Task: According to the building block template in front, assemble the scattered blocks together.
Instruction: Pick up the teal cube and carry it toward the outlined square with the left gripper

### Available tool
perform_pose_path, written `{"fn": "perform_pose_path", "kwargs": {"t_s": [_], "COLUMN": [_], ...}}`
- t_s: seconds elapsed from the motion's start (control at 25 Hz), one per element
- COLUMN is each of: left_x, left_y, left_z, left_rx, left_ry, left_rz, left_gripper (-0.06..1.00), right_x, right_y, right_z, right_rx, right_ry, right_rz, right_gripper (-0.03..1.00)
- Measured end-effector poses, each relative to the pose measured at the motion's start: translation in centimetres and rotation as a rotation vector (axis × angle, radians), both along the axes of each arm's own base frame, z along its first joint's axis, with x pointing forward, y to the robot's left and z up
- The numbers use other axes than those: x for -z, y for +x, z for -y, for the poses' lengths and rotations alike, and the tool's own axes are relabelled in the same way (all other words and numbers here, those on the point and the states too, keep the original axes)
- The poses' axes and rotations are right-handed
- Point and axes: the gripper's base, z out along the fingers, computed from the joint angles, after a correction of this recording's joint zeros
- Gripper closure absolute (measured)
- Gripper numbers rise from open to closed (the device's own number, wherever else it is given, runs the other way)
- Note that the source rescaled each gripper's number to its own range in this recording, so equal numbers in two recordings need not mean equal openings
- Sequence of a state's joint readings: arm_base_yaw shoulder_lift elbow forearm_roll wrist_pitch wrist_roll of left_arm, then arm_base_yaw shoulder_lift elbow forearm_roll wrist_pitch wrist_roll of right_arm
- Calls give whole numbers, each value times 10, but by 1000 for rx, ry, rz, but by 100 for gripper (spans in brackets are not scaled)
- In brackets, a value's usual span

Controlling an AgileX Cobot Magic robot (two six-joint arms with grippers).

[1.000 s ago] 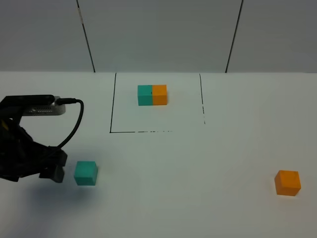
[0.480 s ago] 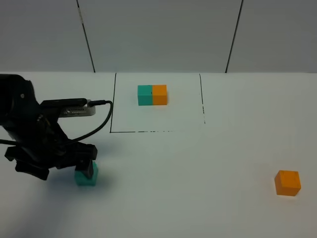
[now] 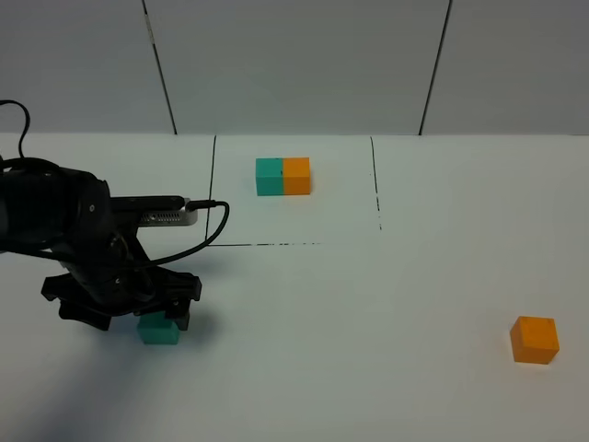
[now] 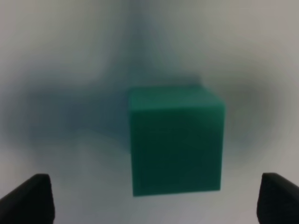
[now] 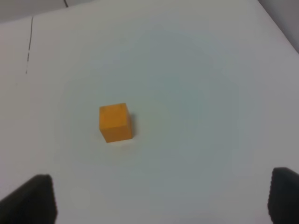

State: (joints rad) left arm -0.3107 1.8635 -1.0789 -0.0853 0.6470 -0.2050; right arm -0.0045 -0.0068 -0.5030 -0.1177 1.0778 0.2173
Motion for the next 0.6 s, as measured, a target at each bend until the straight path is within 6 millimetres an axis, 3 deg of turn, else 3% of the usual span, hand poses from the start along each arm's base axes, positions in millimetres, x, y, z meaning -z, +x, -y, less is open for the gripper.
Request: {"fn": "perform_pose_path", "kwargs": {"t_s": [0.6], "left_x": [33], "left_y": [6], "left_z": [6], "left_rx": [0], "left_ry": [5], "left_rz": [-21], "left_gripper": [6], "right_x": [0], "right_y": [0], "right_z": [0], "right_rx": [0], "right_ry": [-1], "right_rz": [0], "right_gripper": [16]}}
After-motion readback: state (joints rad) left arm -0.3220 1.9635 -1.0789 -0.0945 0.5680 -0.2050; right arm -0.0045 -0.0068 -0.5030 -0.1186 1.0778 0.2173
